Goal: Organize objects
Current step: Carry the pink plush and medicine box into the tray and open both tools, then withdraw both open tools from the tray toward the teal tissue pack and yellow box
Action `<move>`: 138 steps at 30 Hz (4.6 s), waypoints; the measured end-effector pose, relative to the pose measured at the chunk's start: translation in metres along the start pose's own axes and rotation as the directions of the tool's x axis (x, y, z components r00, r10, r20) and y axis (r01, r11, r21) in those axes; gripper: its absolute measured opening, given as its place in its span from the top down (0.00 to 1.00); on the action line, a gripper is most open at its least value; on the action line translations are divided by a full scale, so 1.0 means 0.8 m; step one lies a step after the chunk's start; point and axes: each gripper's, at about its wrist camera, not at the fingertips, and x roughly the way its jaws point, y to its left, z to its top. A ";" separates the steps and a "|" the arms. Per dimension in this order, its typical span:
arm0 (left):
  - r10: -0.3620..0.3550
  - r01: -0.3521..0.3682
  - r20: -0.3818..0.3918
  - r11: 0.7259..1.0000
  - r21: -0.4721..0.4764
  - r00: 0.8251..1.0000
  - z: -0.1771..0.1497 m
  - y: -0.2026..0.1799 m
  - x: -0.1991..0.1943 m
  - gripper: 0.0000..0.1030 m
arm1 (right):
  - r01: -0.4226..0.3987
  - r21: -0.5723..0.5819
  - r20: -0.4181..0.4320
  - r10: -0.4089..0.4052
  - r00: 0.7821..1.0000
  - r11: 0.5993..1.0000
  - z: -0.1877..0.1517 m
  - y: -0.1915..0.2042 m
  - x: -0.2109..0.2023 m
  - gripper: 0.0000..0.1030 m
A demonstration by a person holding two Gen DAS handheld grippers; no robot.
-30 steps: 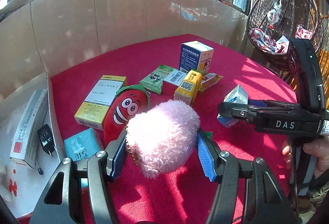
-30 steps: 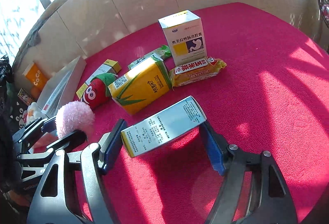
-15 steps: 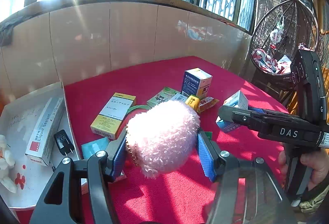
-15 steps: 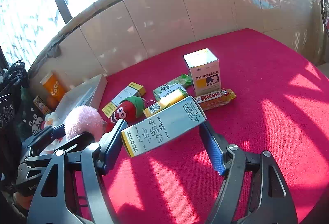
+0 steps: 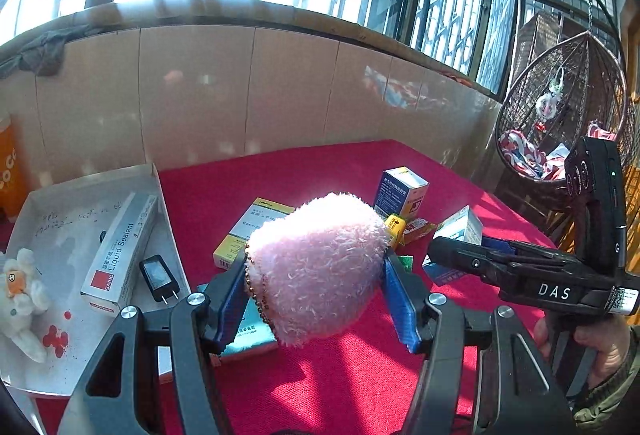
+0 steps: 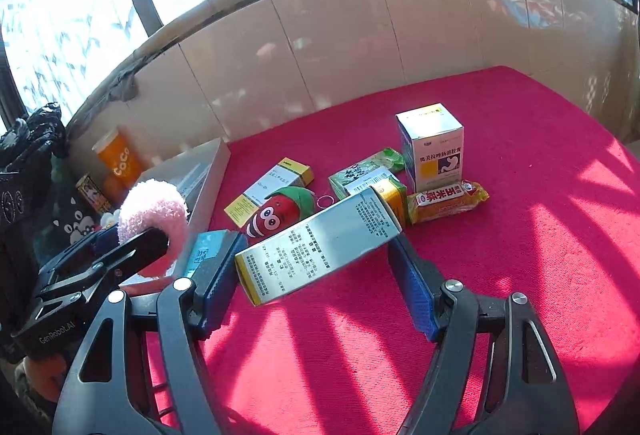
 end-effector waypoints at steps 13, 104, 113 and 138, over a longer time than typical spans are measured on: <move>0.040 -0.033 0.072 0.995 -0.090 0.997 0.004 0.041 -0.035 0.40 | -0.024 -0.081 0.004 0.024 1.000 0.996 0.009 0.049 -0.001 0.29; 0.324 -0.236 0.150 0.875 -0.423 0.934 -0.043 0.287 -0.056 0.09 | -0.077 -0.370 -0.091 0.046 0.995 0.926 0.070 0.334 0.254 0.14; 0.313 -0.209 0.185 0.877 -0.433 0.932 -0.043 0.288 -0.062 0.00 | -0.069 -0.341 -0.063 0.050 0.997 0.937 0.069 0.326 0.236 0.14; 0.308 -0.160 0.311 0.893 -0.421 0.899 -0.042 0.282 -0.084 0.00 | -0.138 -0.192 0.214 0.179 0.960 0.972 0.059 0.265 0.091 0.00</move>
